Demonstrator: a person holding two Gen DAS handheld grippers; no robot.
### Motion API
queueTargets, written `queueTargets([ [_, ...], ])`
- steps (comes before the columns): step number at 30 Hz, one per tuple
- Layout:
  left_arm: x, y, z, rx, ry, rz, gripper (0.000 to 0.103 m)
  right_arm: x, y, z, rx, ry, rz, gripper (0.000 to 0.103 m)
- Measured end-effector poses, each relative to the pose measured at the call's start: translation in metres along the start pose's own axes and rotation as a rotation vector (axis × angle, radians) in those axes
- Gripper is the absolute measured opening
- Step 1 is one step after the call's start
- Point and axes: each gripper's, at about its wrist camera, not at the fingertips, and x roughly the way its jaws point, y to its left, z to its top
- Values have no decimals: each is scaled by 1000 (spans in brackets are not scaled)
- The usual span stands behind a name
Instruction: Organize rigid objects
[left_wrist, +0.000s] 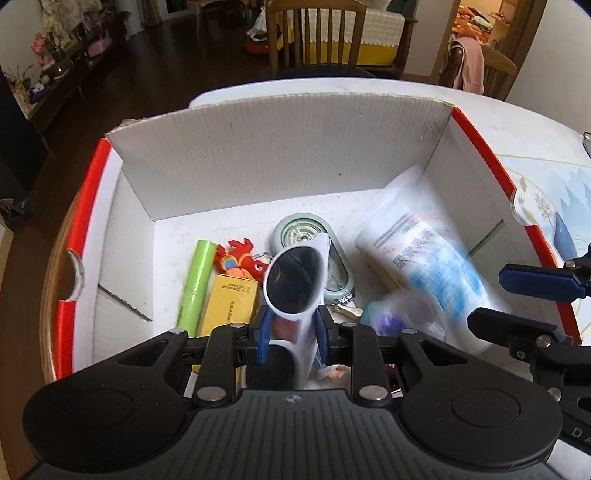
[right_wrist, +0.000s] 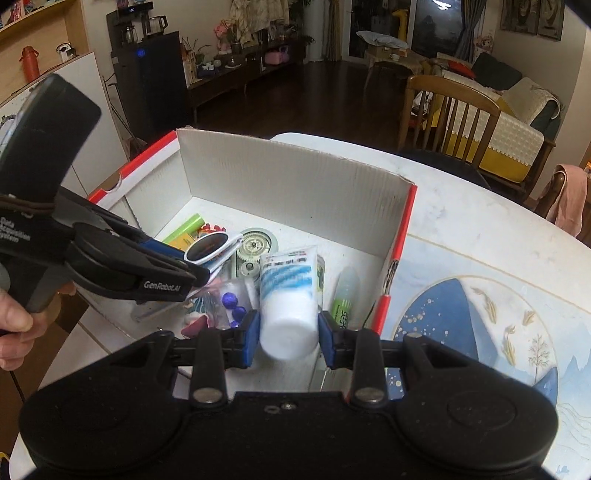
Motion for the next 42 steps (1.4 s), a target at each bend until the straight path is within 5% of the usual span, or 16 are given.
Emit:
queueTargets([
  [6, -1, 1, -1, -19, 13, -1, 25, -5, -2, -2, 1, -2, 16, 50],
  [20, -49, 2, -23, -79, -101, -28, 27, -41, -11, -6, 59, -65, 59, 58],
  [22, -59, 1, -27, -83, -125, -27, 32, -49, -11, -6, 60, -81, 70, 59],
  [26, -81, -3, -34, -81, -190, -19, 72, -63, -10, -8, 69, -111, 91, 61],
  [32, -108, -9, -45, -78, -252, -18, 73, -86, -10, -13, 78, -164, 126, 66],
  [42, -139, -17, -67, -114, -331, -9, 80, -122, -17, -26, 103, -262, 173, 92],
])
